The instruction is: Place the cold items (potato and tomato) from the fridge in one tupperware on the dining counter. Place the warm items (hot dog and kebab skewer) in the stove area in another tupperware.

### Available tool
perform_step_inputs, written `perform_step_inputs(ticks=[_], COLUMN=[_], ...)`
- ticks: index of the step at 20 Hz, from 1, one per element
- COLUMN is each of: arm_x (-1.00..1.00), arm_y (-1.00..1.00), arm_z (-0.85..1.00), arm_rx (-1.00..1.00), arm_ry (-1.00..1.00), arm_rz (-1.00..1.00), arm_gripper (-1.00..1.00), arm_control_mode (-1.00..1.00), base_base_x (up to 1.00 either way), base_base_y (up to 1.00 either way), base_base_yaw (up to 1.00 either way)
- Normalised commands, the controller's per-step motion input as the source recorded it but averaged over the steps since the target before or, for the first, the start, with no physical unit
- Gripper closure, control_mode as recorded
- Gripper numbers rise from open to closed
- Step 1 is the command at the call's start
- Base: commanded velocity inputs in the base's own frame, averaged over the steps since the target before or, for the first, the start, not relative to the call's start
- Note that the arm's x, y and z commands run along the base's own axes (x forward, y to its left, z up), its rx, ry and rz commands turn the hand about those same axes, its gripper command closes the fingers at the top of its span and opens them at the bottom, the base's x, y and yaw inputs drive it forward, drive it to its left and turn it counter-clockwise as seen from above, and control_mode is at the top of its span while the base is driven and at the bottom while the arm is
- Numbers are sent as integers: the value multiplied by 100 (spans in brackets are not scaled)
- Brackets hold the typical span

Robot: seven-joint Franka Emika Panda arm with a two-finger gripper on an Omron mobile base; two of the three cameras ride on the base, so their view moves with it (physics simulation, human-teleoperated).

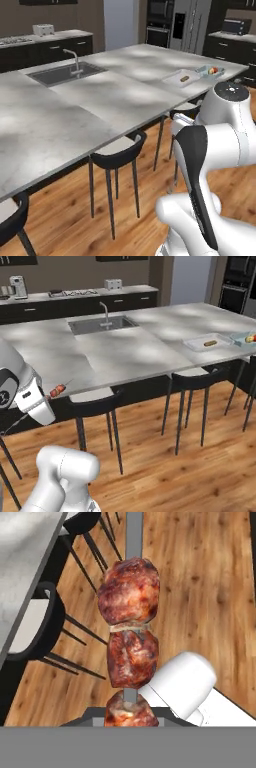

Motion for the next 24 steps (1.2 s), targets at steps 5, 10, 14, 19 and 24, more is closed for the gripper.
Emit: perform_step_inputs(ticks=[5,10,14,19,24], arm_x=[0,0,0,0,0], arm_y=[0,0,0,0,0], arm_z=[0,0,0,0,0], arm_rx=[0,0,0,0,0], arm_ry=[0,0,0,0,0], arm_rz=[0,0,0,0,0], arm_gripper=[100,100,100,100,100], arm_control_mode=[100,100,100,100,100], base_base_x=[63,57,51,52,50], base_base_y=[-100,-100,-100,-100,-100], base_base_yaw=[39,39,35,36,35])
